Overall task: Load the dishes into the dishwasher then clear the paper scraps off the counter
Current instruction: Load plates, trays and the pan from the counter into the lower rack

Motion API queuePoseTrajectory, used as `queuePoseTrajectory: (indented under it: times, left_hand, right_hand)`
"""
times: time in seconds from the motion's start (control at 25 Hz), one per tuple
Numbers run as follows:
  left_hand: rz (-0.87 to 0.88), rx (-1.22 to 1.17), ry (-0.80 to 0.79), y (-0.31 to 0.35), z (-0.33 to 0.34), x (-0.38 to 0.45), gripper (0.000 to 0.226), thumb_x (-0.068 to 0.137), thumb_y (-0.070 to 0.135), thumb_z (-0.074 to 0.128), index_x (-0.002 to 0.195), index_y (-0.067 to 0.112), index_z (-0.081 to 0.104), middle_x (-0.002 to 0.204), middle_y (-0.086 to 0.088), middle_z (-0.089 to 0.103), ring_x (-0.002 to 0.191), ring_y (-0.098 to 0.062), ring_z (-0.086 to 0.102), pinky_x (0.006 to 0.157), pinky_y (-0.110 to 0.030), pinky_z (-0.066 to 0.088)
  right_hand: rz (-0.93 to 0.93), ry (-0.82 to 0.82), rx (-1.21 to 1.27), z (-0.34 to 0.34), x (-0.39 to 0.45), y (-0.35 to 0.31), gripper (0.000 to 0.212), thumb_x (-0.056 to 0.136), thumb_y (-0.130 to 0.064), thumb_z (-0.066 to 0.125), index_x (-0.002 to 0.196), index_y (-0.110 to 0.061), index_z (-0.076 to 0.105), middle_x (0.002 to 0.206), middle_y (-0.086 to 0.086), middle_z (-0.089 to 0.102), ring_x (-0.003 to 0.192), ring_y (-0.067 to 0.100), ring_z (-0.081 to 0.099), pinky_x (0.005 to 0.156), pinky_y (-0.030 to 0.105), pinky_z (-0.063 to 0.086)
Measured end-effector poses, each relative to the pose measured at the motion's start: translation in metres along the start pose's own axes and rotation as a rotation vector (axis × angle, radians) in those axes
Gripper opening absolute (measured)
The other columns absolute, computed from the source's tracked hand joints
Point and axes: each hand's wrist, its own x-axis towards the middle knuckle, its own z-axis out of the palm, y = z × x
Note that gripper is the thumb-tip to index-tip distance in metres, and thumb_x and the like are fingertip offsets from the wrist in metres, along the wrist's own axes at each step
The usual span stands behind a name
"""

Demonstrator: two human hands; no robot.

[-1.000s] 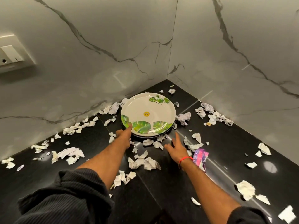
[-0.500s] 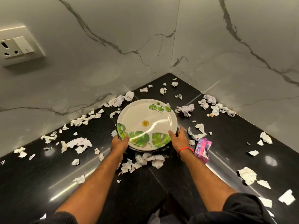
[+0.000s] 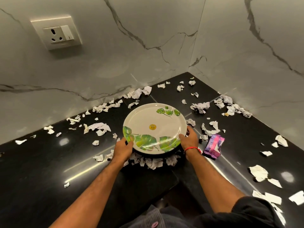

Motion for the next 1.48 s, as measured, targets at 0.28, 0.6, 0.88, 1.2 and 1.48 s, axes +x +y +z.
queuePoseTrajectory:
  times: [0.28, 0.6, 0.88, 1.2, 1.48]
  left_hand:
    - [0.134, 0.111, -0.028, 0.005, -0.009, -0.018, 0.028, 0.098, 0.035, 0.06, 0.11, 0.013, 0.07, 0.135, -0.008, 0.038, 0.121, -0.026, 0.047, 0.111, -0.039, 0.038]
    - [0.236, -0.179, -0.282, 0.022, -0.015, -0.074, 0.027, 0.091, 0.016, 0.071, 0.115, 0.015, 0.058, 0.108, -0.005, 0.069, 0.093, -0.026, 0.07, 0.076, -0.042, 0.06]
    - [0.428, -0.162, -0.505, 0.027, -0.012, -0.137, 0.037, 0.101, 0.024, 0.058, 0.135, 0.029, 0.047, 0.113, -0.006, 0.067, 0.096, -0.027, 0.07, 0.081, -0.053, 0.06]
    - [0.314, -0.254, -0.744, -0.031, 0.033, -0.237, 0.022, 0.101, 0.022, 0.059, 0.123, 0.023, 0.058, 0.116, -0.008, 0.068, 0.097, -0.024, 0.069, 0.076, -0.043, 0.061]
    - [0.165, -0.111, -1.073, -0.054, 0.072, -0.37, 0.036, 0.1, 0.011, 0.059, 0.128, 0.022, 0.04, 0.113, -0.005, 0.061, 0.099, -0.028, 0.068, 0.058, -0.046, 0.062]
  right_hand:
    - [0.043, 0.12, 0.09, -0.019, -0.027, 0.01, 0.045, 0.083, -0.002, 0.056, 0.126, -0.014, 0.055, 0.111, 0.006, 0.066, 0.102, 0.026, 0.061, 0.091, 0.043, 0.053]
    - [0.07, 0.408, 0.548, -0.075, -0.105, 0.009, 0.052, 0.082, 0.019, 0.049, 0.129, -0.006, 0.05, 0.111, 0.011, 0.06, 0.089, 0.02, 0.062, 0.066, 0.025, 0.054]
    - [0.022, 0.603, 0.653, -0.143, -0.242, 0.049, 0.038, 0.091, 0.005, 0.052, 0.123, -0.013, 0.061, 0.107, 0.008, 0.07, 0.086, 0.019, 0.07, 0.07, 0.033, 0.06]
    - [0.127, 0.785, 0.735, -0.184, -0.415, 0.121, 0.022, 0.092, -0.003, 0.06, 0.109, -0.015, 0.066, 0.09, 0.004, 0.074, 0.075, 0.016, 0.071, 0.067, 0.032, 0.06]
    - [0.108, 1.022, 0.65, -0.233, -0.533, 0.181, 0.028, 0.089, 0.008, 0.058, 0.113, -0.004, 0.066, 0.093, 0.009, 0.073, 0.081, 0.022, 0.07, 0.076, 0.038, 0.058]
